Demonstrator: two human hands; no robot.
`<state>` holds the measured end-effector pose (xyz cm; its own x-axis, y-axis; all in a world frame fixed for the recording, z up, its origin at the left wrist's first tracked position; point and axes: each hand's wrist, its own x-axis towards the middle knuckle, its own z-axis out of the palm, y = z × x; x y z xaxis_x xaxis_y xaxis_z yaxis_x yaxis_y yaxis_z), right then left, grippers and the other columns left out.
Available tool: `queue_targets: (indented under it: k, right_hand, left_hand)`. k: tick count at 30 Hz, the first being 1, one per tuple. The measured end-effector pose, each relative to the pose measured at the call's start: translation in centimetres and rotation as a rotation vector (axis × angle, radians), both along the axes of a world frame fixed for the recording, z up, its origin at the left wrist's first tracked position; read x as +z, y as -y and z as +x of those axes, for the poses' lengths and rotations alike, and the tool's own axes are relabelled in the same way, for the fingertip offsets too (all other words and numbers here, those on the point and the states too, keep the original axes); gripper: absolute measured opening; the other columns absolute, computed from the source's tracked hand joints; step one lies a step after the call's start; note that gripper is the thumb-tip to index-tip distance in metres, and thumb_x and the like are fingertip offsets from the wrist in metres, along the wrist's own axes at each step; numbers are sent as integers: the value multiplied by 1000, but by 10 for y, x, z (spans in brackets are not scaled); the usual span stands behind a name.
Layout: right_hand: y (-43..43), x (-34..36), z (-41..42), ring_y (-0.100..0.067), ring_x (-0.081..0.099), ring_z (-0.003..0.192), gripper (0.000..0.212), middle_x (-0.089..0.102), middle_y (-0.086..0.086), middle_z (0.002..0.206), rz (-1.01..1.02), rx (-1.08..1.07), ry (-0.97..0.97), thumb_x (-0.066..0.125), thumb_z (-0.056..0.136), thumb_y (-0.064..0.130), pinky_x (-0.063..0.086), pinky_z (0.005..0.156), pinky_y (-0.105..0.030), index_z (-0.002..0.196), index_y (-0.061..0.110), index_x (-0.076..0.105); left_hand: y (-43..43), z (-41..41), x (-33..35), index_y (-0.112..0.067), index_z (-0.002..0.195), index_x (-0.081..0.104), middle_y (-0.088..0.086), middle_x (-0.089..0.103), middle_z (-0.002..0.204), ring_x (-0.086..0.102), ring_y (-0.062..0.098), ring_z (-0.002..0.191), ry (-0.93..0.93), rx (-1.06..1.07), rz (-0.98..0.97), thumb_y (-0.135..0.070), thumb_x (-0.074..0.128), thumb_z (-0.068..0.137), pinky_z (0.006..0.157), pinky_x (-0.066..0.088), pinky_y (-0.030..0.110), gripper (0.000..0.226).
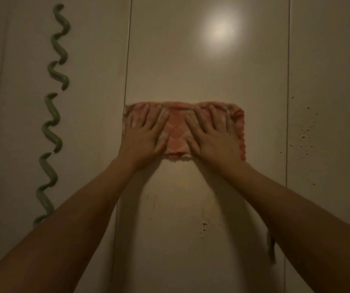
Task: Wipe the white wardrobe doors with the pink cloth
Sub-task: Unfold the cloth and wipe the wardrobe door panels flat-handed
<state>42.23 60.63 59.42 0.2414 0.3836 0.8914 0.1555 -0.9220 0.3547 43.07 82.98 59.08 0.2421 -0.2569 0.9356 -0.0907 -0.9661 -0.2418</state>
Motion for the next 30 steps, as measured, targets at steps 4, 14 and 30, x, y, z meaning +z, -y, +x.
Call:
queue_targets:
  k: [4,14,30]
  right_hand:
    - [-6,27,1,-29,-3,150,60,4,3,164,0,18,-13,18,100,56,-10,116,-49,155,34,8]
    - [-8,-12,4,-29,5,150,59,12,2,163,-39,36,-6,19,99,53,0,118,-55,154,33,20]
    - [-3,-154,2,-33,13,148,57,24,-1,160,-87,71,-14,39,96,46,9,118,-57,150,28,36]
  left_hand:
    - [-6,1,27,-29,151,24,-1,20,160,12,27,148,17,-15,-6,-48,29,94,116,12,57,60]
    - [-8,3,-23,-25,152,22,2,16,161,6,25,149,33,-57,-34,-44,30,97,119,6,55,59]
    - [-7,-5,-162,-21,149,28,6,19,160,9,30,149,-72,-76,-54,-40,41,91,117,13,57,63]
